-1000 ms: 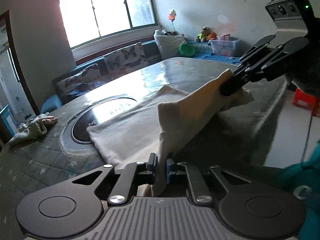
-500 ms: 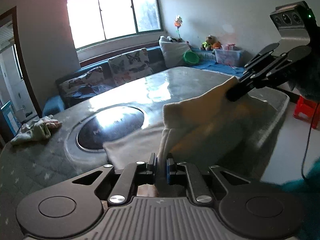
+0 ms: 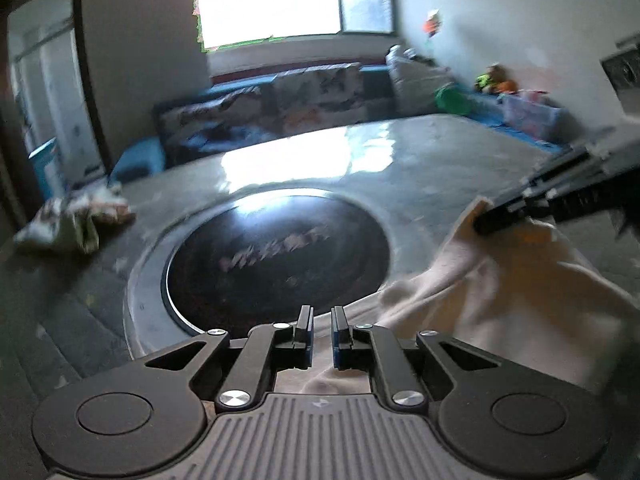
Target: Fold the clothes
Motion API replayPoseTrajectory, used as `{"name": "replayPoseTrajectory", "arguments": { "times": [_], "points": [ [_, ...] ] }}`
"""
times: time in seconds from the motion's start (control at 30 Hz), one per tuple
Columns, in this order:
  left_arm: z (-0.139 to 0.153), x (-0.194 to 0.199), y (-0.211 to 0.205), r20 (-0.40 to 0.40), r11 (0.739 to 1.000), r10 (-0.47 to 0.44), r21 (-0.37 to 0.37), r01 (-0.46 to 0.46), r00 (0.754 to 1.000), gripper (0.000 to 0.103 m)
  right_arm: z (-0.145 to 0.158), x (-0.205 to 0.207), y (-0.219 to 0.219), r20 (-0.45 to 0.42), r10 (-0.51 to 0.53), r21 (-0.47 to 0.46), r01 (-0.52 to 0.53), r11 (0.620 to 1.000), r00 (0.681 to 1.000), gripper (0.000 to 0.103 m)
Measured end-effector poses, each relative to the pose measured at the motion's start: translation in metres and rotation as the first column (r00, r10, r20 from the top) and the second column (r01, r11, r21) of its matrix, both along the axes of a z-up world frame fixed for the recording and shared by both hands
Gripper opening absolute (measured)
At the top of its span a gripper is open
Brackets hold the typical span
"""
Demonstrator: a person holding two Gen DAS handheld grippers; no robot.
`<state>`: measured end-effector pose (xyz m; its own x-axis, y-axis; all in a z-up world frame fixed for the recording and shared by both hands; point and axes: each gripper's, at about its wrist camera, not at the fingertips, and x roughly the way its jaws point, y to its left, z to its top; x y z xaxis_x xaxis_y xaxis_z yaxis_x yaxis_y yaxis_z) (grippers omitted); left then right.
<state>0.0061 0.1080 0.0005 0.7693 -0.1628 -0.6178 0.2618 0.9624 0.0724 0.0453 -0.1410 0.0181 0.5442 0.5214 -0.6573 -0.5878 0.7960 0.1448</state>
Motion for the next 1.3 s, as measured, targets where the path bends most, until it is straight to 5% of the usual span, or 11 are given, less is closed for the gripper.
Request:
{"name": "replayPoseTrajectory", "arguments": {
  "times": [0.17,0.43,0.87,0.97,1.3],
  "points": [
    [-0.005,-0.005,0.017,-0.024,0.997,0.036,-0.074,-0.037,0.999,0.012,-0.041,0.016,0.004,-0.037,-0.092,-0.018,0.091,0.996,0.995,0.012],
    [0.014,-0.028,0.026,-0.002,0.99,0.002,-0.138,-0.002,1.0,0.033,-0.039,0.007,-0.008,-0.042,-0.073,0.016,0.073,0.997,0.996,0.017],
    [-0.01,-0.007,-0.007,-0.065,0.99,-0.137,-0.033,0.135,0.988,0.031,-0.042,0.003,-0.001,-0.054,-0.044,-0.009,0.043,0.999,0.998,0.019],
    [-0.011,-0.01,-0.013,-0.039,0.988,-0.155,0.002,0.155,0.987,0.009,-0.042,0.001,0.002,-0.035,-0.048,-0.021,0.048,0.999,0.998,0.01],
    [0.003,-0.015,-0.029,0.152,0.987,-0.064,0.152,0.041,0.986,0.006,-0.015,-0.007,0.01,0.148,-0.097,0.003,0.097,0.995,0.984,0.004]
  ]
}}
